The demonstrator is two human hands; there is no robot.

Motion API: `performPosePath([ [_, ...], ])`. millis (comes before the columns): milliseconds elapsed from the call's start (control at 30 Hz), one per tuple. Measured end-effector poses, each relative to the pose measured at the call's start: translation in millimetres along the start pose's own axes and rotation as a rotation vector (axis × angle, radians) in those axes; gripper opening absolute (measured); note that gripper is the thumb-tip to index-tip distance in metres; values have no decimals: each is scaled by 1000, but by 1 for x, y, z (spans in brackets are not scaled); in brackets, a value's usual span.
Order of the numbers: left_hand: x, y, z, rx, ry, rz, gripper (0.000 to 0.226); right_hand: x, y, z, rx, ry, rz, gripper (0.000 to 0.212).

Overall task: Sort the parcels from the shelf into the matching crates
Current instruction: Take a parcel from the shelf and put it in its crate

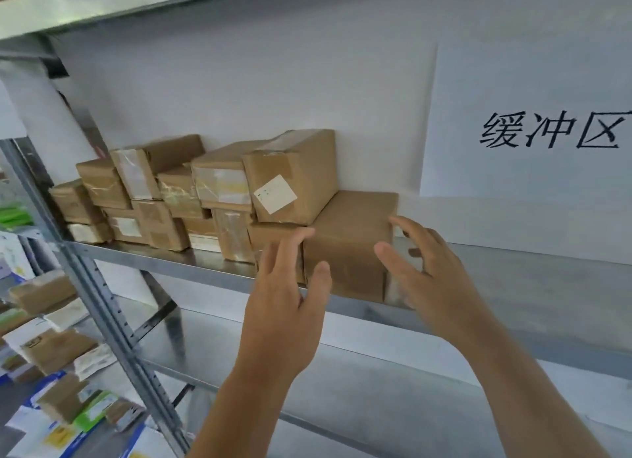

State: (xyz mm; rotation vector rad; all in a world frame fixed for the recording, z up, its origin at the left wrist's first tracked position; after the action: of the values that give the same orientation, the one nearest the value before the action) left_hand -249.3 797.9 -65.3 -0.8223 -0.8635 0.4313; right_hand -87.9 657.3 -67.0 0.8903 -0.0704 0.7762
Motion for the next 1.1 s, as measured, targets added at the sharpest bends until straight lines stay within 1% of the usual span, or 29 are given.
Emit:
performPosePath([
  [167, -1, -1, -6, -138, -53, -7, 45, 0, 6, -6, 62, -107, -73, 55],
  [300, 0, 0, -15, -200, -58, -15, 44, -4, 9, -4, 87, -202, -135, 35],
  [433, 3, -3, -28, -293, 31, 23, 44, -13, 4, 7, 76, -287, -207, 28],
  [600, 14, -15, -54, -414, 193, 121, 40, -32, -8, 37, 30, -391, -321, 16],
  [667, 14, -24, -66, -447, 246, 152, 44, -43, -13, 49, 36, -416, -352, 13],
  [767, 8, -39, -83, -449, 298, 145, 47, -62, -17, 74, 35, -468, -358, 16],
  [833, 1, -50, -94, -428, 326, 123, 53, -74, -19, 88, 30, -488, -340, 22],
  [933, -19, -81, -114, -457, 377, 93, 55, -97, -29, 122, 25, -524, -307, 37],
  [1033, -46, -126, -139, -480, 416, 63, 61, -129, -47, 171, 38, -544, -298, 56],
  [1100, -66, -157, -159, -502, 432, 40, 65, -154, -58, 206, 24, -554, -293, 64],
])
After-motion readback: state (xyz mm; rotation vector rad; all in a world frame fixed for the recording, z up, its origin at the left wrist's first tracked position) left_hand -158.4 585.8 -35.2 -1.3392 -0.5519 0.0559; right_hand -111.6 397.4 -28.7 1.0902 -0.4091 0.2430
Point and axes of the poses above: each hand's wrist, its own x-axis towards the middle knuckle, its own z-axis out of the back of the hand, y = z × x, the point moved 7 cm from there along x, towards the middle knuckle, and after that the axes turned 10 degrees about -x, right-handed, at the moved point
